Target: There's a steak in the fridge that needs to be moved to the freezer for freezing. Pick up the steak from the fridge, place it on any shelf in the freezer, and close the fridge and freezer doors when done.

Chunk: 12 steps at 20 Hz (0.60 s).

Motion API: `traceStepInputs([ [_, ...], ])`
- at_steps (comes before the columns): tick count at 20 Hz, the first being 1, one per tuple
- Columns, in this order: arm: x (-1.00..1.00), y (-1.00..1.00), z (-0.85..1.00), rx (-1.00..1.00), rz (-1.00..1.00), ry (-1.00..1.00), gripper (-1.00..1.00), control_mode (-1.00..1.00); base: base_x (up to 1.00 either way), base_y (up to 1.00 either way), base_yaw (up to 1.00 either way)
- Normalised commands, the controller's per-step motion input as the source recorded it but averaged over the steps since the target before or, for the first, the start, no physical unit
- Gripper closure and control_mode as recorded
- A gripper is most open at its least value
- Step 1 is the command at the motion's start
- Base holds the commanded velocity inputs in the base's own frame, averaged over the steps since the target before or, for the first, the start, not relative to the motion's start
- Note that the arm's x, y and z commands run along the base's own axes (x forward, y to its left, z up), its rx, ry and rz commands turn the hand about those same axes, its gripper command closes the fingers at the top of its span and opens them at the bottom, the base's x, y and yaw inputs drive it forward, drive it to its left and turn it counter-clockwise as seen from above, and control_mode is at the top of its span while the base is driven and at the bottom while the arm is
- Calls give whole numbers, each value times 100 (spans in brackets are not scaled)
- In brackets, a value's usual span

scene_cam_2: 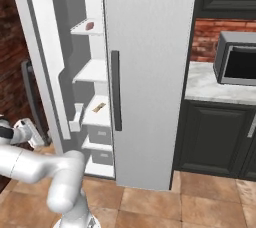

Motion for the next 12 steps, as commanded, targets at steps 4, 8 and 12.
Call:
traceStepInputs([
  [4, 10, -34, 0, -8, -44, 3, -100, -100, 0, 0, 0],
  [8, 43, -25, 0, -10, -44, 0, -100, -100, 0, 0, 0],
  [12, 71, -25, 0, -8, -42, 0, -100, -100, 0, 0, 0],
])
